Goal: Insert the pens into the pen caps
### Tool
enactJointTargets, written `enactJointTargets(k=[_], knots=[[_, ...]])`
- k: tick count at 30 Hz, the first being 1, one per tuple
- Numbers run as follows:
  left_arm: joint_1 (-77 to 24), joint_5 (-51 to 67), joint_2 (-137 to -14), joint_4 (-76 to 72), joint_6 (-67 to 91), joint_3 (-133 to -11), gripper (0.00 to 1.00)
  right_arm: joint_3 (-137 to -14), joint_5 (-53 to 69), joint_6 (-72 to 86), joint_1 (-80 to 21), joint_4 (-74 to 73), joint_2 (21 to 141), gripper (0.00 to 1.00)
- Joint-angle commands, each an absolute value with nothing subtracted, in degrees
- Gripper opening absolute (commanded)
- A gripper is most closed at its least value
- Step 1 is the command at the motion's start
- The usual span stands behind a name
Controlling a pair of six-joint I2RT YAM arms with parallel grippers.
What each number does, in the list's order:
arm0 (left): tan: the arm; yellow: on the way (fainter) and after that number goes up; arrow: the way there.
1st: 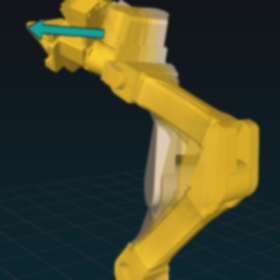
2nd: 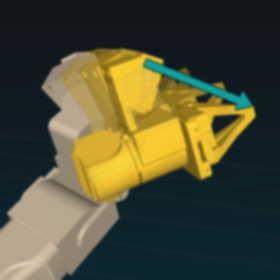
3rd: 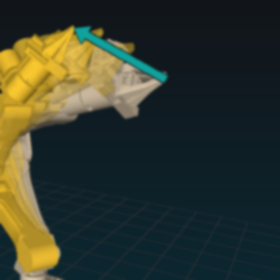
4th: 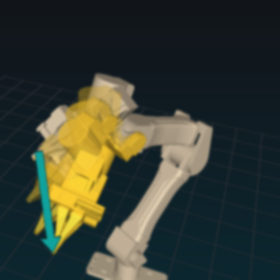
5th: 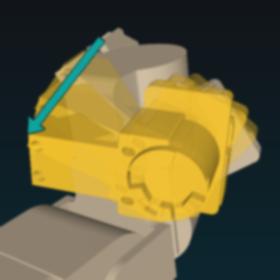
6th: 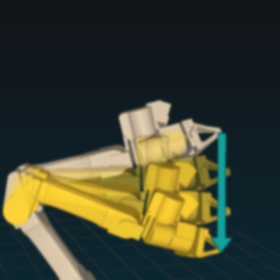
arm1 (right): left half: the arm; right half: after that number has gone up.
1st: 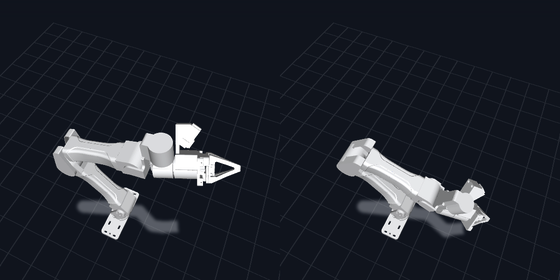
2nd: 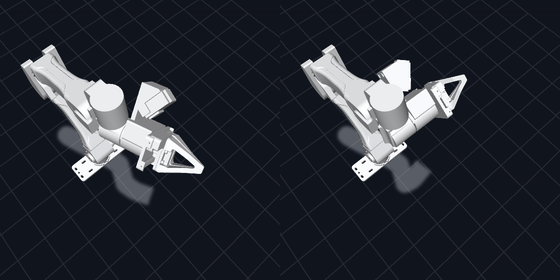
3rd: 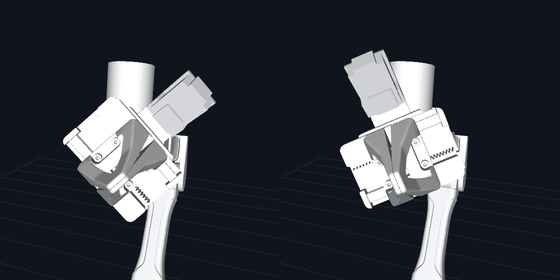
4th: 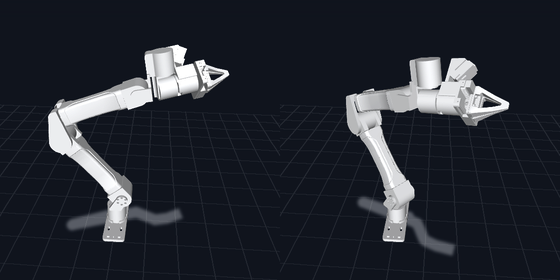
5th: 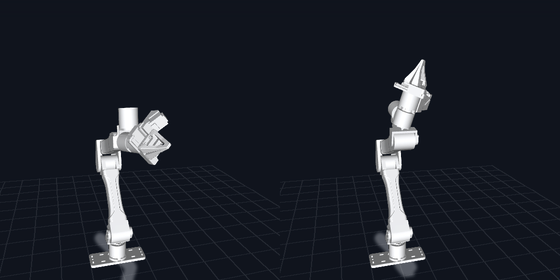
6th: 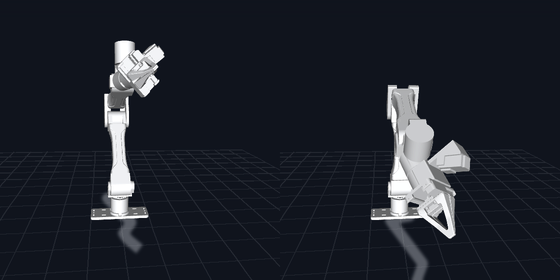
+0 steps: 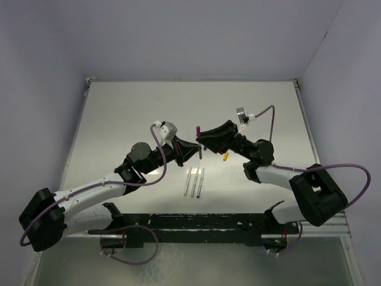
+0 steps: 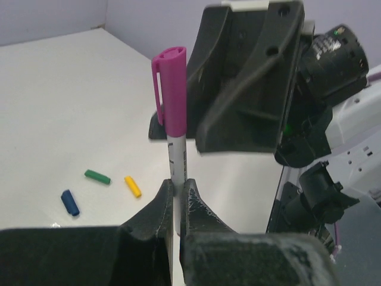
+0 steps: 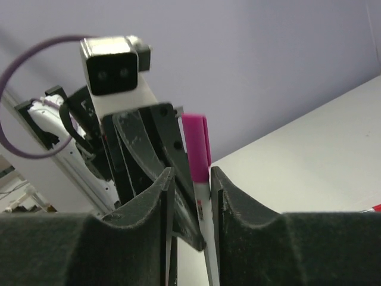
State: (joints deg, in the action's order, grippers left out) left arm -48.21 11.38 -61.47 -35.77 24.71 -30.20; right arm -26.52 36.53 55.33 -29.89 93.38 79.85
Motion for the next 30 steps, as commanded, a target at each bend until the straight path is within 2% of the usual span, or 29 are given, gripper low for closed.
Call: enactJointTargets(k=[1,3,5,12,15,18,21,30], knots=[[-47.1,11.2,-61.8,-34.8,24.8,-35.4,0.00,-30.5,39.8,55.2,-31.4,92.4,79.1,0.40],[-47.2,9.8,-61.7,-31.6,24.5,-34.2,0.00,-32.3,39.0,53.9,-31.3,90.3,78.0,0.48],[-47.2,7.9,-60.8,-29.8,24.4,-32.3,0.00,-33.1,37.6,52.1,-31.3,88.2,76.6,0.52],[-47.2,-1.6,-58.1,-17.6,23.2,-29.8,0.00,-32.6,30.9,44.5,-31.1,77.2,70.7,0.56],[-47.1,-7.3,-57.8,-11.5,21.5,-31.2,0.00,-31.9,23.6,40.1,-31.1,64.6,66.5,0.57],[-47.0,-15.0,-59.9,-5.7,19.5,-34.2,0.00,-32.3,9.2,36.0,-31.2,47.2,61.9,0.57],[-45.9,-19.8,-64.2,-0.9,18.2,-38.2,0.00,-30.8,4.5,35.5,-31.2,41.2,59.0,0.56],[-35.6,-11.4,-80.0,-0.4,18.5,-44.6,0.00,-30.2,-0.1,32.4,-31.2,28.3,54.4,0.56]])
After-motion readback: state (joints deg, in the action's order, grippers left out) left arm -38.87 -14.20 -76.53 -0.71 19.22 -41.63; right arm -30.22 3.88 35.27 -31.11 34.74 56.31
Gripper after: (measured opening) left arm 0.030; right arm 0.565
